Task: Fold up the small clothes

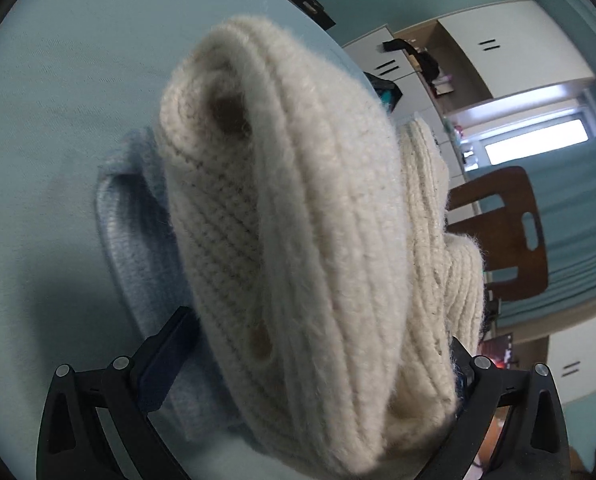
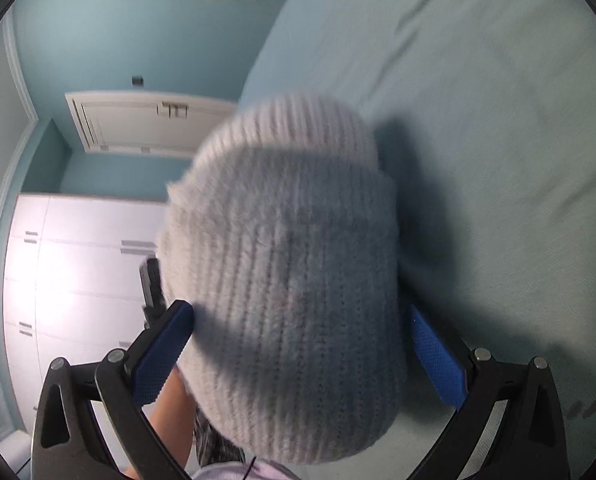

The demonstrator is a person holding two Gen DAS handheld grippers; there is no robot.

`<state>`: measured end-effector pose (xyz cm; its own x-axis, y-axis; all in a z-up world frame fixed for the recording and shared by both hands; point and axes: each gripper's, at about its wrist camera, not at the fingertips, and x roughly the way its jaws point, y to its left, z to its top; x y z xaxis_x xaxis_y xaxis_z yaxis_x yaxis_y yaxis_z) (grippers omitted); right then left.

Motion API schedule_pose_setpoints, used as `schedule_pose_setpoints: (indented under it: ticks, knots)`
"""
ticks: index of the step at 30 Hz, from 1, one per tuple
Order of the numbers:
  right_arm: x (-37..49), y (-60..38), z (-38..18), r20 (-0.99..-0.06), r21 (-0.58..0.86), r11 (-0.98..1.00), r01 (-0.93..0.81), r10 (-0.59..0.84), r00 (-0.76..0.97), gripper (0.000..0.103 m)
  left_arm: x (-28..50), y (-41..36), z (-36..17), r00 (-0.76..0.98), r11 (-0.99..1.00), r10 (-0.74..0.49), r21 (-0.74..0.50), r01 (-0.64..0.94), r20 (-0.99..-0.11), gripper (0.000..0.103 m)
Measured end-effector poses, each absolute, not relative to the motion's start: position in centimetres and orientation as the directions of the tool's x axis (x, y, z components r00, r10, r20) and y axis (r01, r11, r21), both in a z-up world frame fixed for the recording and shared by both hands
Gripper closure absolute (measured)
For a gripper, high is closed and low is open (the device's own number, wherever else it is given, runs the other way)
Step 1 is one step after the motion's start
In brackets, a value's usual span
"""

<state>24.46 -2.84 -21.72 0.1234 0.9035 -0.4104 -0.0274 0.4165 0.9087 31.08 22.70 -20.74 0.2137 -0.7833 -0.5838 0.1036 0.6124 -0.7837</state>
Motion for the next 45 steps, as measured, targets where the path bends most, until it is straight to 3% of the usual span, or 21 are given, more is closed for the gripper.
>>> schedule_pose_setpoints:
  ticks: [5, 10, 13, 16, 24, 28, 32, 34, 36, 40, 42, 45]
  knots:
    - [25.3, -2.3, -23.3, -0.339, 0.940, 0.340, 0.008, 0.937, 0.080, 0.000, 31.9, 22.4, -21.2, 0.205, 0.600, -0.789, -0.799, 0.050, -0.579, 0.000]
    - [25.8, -1.5, -23.4, -0.342, 0.939, 0.343, -0.002, 0.939, 0.043, 0.001, 32.1, 21.2, -20.5, 0.213, 0.620, -0.775, -0.781, 0.074, -0.595, 0.000]
    - [24.9, -1.4, -21.4, -0.385, 0.916, 0.390, -0.094, 0.921, 0.067, 0.003, 31.8, 20.5, -19.7, 0.245, 0.620, -0.772, -0.780, 0.087, -0.587, 0.000]
    - [24.6, -1.9, -19.6, -0.379, 0.910, 0.389, -0.146, 0.921, 0.093, 0.012, 31.7, 19.9, -18.1, 0.283, 0.601, -0.782, -0.793, 0.104, -0.556, 0.009]
    - [28.1, -5.1, -11.0, -0.396, 0.831, 0.448, -0.330, 0.893, 0.213, 0.012, 37.2, 16.7, -11.3, 0.383, 0.598, -0.773, -0.782, 0.174, -0.506, 0.009]
    - [32.8, -7.9, -10.2, -0.443, 0.807, 0.506, -0.303, 0.860, 0.255, 0.012, 42.1, 14.3, -12.0, 0.383, 0.644, -0.729, -0.759, 0.100, -0.568, 0.009]
    - [36.3, -10.0, -13.8, -0.529, 0.804, 0.569, -0.174, 0.817, 0.231, 0.013, 44.7, 12.4, -15.7, 0.317, 0.685, -0.678, -0.727, -0.055, -0.663, 0.009]
    - [36.8, -11.4, -16.2, -0.552, 0.813, 0.577, -0.084, 0.808, 0.209, 0.008, 44.1, 12.2, -14.9, 0.330, 0.701, -0.662, -0.711, -0.044, -0.673, 0.008]
    - [36.2, -13.0, -16.1, -0.527, 0.830, 0.552, -0.075, 0.822, 0.215, 0.007, 43.3, 12.5, -12.4, 0.356, 0.757, -0.606, -0.653, -0.016, -0.712, 0.008]
    - [33.5, -15.7, -11.7, -0.629, 0.720, 0.685, -0.111, 0.711, 0.314, 0.005, 41.7, 13.0, -5.7, 0.455, 0.906, -0.393, -0.422, 0.041, -0.799, 0.008]
    - [31.7, -16.0, -8.4, -0.640, 0.648, 0.746, -0.151, 0.641, 0.422, 0.005, 40.7, 12.9, -1.9, 0.547, 0.936, -0.326, -0.345, 0.071, -0.771, 0.000]
    - [29.2, -14.8, -4.4, -0.646, 0.489, 0.847, -0.207, 0.512, 0.566, 0.005, 39.9, 10.4, 1.5, 0.652, 0.968, -0.242, -0.219, 0.118, -0.718, 0.000]
